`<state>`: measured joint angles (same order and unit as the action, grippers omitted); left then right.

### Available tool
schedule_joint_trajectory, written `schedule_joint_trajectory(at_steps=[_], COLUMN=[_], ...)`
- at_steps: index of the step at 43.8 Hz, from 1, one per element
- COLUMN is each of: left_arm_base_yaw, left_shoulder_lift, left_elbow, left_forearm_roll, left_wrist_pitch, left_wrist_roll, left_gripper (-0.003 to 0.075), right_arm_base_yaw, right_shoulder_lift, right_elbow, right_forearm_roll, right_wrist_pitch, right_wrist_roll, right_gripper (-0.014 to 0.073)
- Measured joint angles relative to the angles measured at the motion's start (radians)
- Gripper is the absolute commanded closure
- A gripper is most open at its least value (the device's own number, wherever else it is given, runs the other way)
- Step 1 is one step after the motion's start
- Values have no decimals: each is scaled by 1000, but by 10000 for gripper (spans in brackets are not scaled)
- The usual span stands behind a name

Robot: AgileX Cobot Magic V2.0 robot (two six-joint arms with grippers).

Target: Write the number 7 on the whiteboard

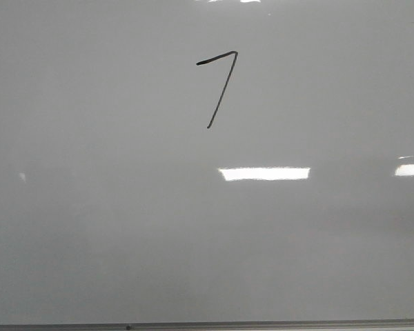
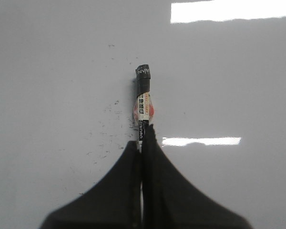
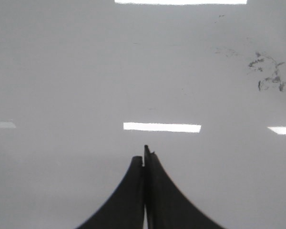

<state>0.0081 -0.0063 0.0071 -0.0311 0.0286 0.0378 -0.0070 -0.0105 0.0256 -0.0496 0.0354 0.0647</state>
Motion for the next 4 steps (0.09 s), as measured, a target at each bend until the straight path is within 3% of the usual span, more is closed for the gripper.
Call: schedule_joint_trajectory(at_steps=[4], left_arm_base_yaw=[0], left_shoulder_lift=[0], left_elbow=[0], left_forearm_roll=[0], left_wrist_pitch=[0], left_wrist_roll=[0], left_gripper=[741], right_arm_base_yaw=[0], right_shoulder_lift=[0], right_elbow=[0], right_forearm_roll=[0], right_wrist_pitch=[0], right_wrist_roll=[0], right_gripper=[711])
